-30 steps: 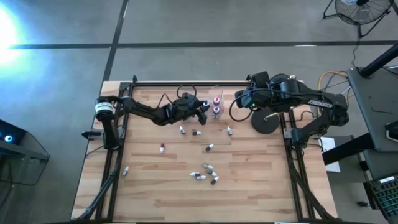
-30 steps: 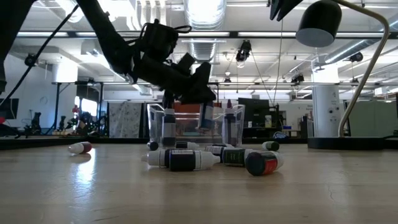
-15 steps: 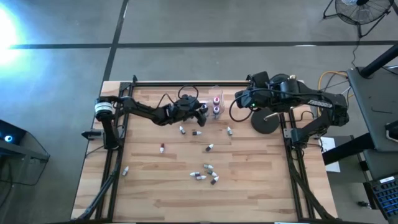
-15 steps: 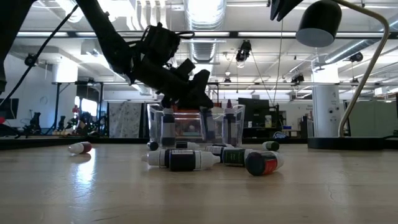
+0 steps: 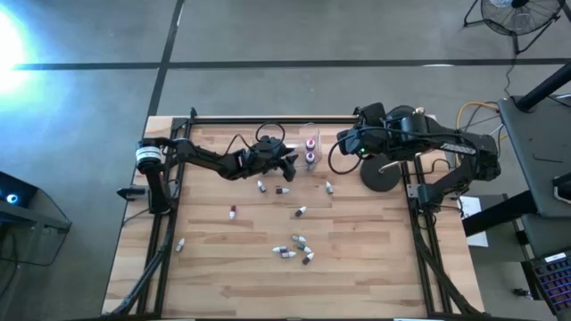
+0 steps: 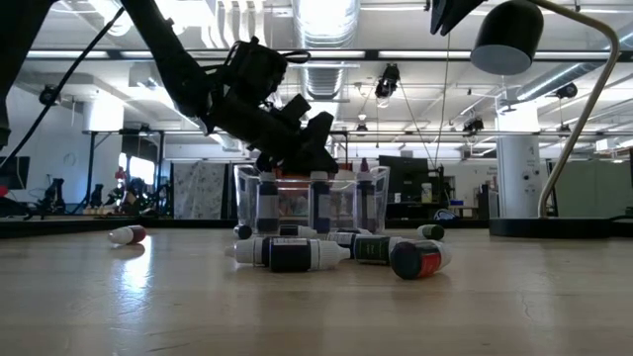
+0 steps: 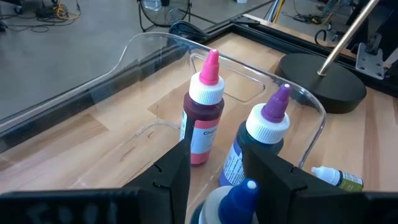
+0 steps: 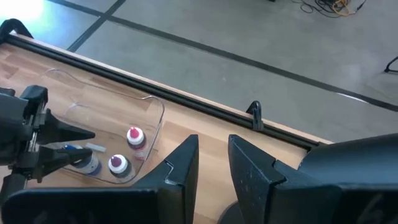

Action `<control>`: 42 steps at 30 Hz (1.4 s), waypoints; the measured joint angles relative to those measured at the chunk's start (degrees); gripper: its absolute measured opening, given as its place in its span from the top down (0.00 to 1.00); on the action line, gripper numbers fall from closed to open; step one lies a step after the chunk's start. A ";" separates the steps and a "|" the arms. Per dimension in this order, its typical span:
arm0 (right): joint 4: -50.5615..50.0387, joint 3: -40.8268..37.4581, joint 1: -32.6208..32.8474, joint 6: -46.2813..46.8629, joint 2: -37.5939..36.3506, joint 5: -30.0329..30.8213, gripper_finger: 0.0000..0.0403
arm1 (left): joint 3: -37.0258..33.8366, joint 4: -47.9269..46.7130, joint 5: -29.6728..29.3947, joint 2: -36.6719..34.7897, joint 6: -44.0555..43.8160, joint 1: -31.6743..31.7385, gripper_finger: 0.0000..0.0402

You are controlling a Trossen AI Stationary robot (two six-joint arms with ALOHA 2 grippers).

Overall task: Pick & Place food coloring
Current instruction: Put the large blue food coloring bottle into the transparent bin, then put the small black food coloring bottle into the transparent bin

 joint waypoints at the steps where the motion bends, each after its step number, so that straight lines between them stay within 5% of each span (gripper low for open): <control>1: 0.00 0.00 0.00 -0.01 0.00 0.01 0.80 | 0.00 0.00 0.02 0.00 0.00 0.00 0.70; 14: 0.07 -0.12 0.00 -2.54 0.00 0.03 0.72 | 0.02 -5.62 -0.18 -5.47 -0.09 -0.44 0.70; 22: 0.09 -0.35 0.02 -4.36 0.00 0.01 0.60 | 0.04 -7.71 0.14 -18.20 2.48 -3.30 0.70; 32: 0.87 -0.73 0.11 -10.30 0.00 -0.95 0.54 | 0.11 -48.44 -7.36 -37.68 -5.60 -12.55 0.70; 38: 9.93 -2.31 1.23 -28.05 0.00 -1.71 0.53 | 1.02 -61.24 -10.28 -41.16 -23.91 -22.72 0.70; 42: 22.22 -4.79 2.74 -40.53 0.00 -11.51 0.54 | 1.45 -68.10 -10.61 -40.08 -35.29 -30.11 0.70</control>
